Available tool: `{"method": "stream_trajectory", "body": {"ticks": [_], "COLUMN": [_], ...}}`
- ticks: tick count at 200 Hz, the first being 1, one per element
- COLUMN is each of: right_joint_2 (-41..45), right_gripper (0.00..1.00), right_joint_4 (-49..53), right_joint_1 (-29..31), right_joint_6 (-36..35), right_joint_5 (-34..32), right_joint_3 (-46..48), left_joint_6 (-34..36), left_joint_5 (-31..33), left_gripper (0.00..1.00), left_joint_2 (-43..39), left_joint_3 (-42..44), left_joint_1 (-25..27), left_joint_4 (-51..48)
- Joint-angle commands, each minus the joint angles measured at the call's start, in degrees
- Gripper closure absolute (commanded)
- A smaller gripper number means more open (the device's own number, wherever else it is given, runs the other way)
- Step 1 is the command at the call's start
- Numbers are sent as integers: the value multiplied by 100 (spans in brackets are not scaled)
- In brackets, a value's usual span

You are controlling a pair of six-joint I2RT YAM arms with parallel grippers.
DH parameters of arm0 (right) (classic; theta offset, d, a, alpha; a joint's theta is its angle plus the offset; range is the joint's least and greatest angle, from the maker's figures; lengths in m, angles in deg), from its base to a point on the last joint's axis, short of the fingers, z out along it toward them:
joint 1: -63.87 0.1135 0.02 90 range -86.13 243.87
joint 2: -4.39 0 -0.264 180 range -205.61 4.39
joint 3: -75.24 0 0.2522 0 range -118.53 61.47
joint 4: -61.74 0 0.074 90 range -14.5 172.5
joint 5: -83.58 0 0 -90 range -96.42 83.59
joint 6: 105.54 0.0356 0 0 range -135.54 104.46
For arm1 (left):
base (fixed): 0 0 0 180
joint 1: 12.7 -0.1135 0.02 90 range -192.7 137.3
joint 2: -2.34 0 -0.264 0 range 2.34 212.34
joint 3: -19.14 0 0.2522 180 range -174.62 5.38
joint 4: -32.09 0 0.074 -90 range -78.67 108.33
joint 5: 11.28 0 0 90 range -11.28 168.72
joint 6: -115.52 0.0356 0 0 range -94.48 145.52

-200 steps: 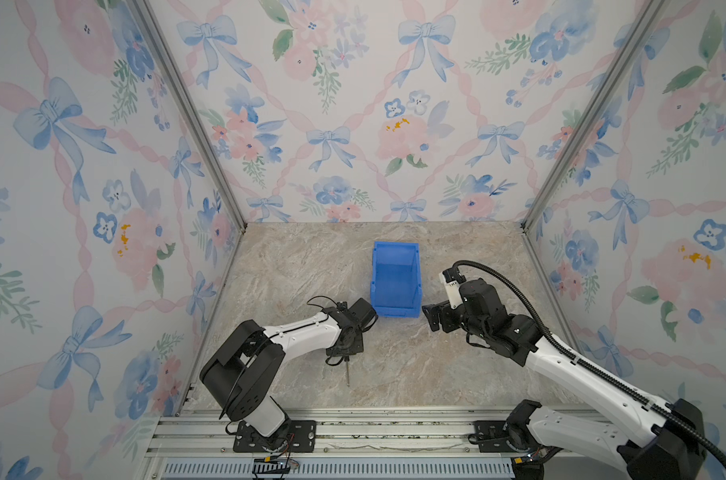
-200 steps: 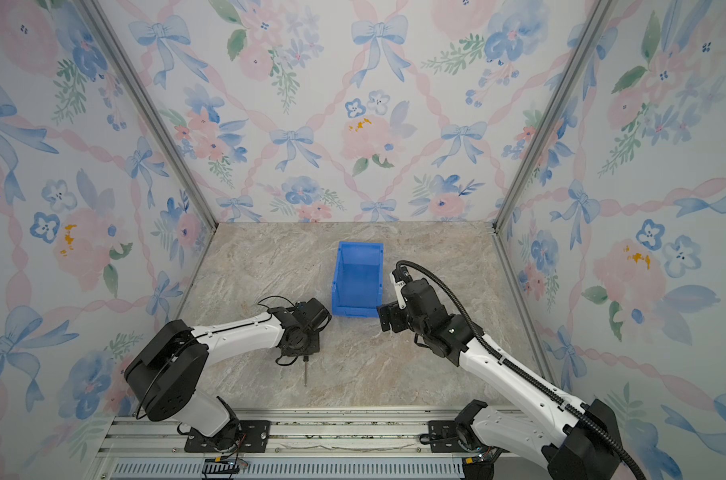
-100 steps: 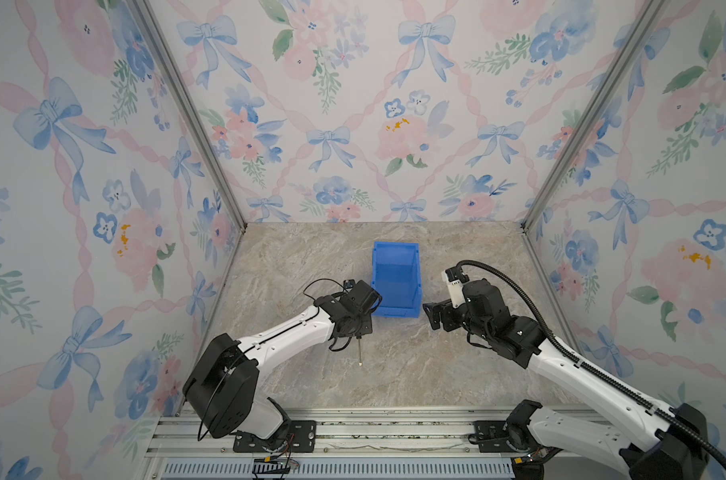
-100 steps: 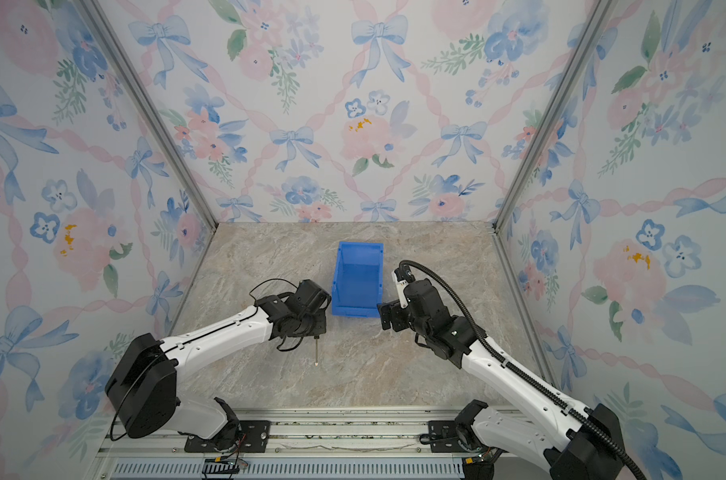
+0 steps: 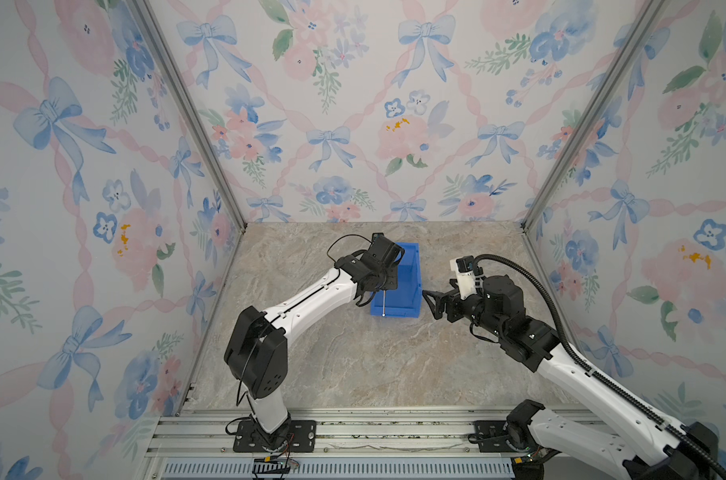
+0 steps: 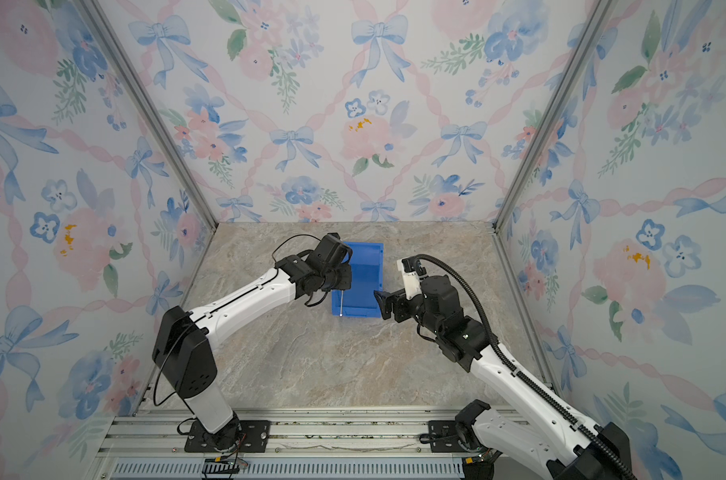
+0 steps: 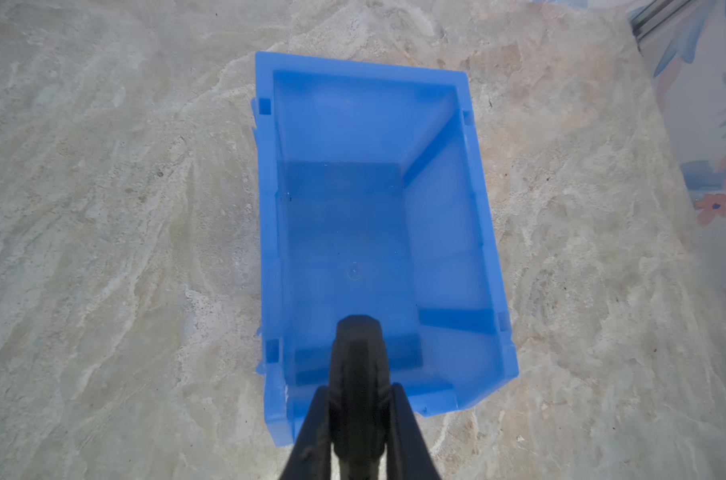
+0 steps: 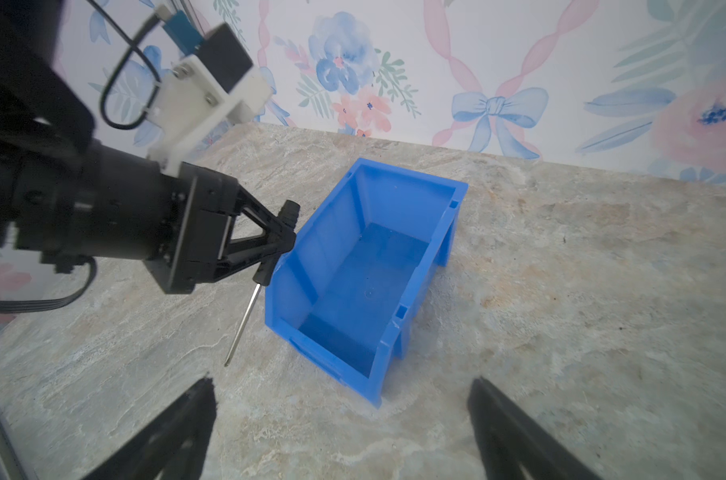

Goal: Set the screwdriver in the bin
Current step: 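Lift the screwdriver with the left gripper and carry it over the blue bin, then lower the screwdriver into the bin, open the left gripper while the right arm retracts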

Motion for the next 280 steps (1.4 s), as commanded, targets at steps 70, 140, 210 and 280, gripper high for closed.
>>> {"method": "stream_trajectory", "body": {"ticks": [70, 140, 210, 280], "right_joint_2": [-234, -255, 101, 354], "right_gripper": [3, 3, 3, 3], "right_joint_4": [1668, 1736, 1304, 1436], "right_joint_1": [-289, -263, -254, -265], "right_joint_6": [-1443, -1245, -705, -613], "right_joint_5": [729, 68, -219, -470], "right_joint_3": [-709, -433, 111, 209], "left_joint_6": [410, 480, 464, 199], "left_joint_5": [-448, 168, 459, 594], "left_gripper": [84, 84, 83, 78], "left_joint_2": [1881, 2609, 2960, 3213], "left_joint_3": [-1748, -2223, -2307, -2248], "left_joint_1": [-359, -228, -175, -96], "left_joint_4": [-52, -56, -40, -40]}}
